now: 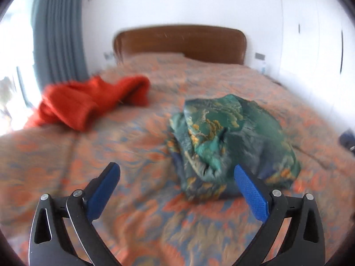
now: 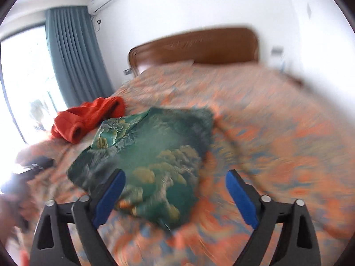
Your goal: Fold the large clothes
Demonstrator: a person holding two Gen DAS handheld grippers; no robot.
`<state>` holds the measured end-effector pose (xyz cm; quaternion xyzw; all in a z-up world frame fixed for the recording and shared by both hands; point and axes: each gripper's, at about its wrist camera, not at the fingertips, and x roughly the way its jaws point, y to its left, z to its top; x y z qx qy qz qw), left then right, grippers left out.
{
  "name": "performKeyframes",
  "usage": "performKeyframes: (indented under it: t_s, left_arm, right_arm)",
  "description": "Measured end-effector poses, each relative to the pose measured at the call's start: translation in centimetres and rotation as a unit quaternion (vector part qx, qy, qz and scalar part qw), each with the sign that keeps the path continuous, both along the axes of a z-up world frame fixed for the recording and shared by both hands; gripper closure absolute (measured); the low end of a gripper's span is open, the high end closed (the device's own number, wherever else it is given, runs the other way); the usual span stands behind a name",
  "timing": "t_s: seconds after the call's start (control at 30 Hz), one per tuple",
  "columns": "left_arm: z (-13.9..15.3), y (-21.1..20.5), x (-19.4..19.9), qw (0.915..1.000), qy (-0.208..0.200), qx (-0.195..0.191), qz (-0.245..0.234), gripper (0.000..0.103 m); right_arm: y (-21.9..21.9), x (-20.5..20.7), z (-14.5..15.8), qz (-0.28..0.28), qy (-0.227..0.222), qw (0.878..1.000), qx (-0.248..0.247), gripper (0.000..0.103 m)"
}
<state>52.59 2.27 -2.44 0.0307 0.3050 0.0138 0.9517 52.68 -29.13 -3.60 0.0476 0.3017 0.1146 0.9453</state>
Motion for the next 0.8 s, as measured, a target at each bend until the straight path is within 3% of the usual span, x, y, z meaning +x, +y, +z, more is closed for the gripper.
performKeyframes:
  t_s: [0.07,0.2,0.4,0.8]
  left_arm:
    - [0.7,-0.8,-2.3,0.9997,-0.004,0.017,0.017,0.001]
    - [2.8,-2.2,-4.0,0.9993,-0.003,0.015,0.034,0.000]
    - [4.7,-4.4,-8.4,0.9962,-0.038,0.043,0.066,0.000]
    - [3.7,-5.7,-14.4,0.9987,0.005,-0.049,0.013,0.000]
  right_arm:
    - [-0.1,-3.0,1.6,-0.024,-0.029,0.999,-0.035,0.005]
    - [1.1,-9.6,4.1,-0.062,-0.074,0.991,-0.090,0.001]
    - [2.0,-15.2,5.5,-0.081,-0.063,0.990,-0.099,0.001]
    - [2.6,-22.9,5.3,-0.091,-0.022,0.992,-0.089,0.001]
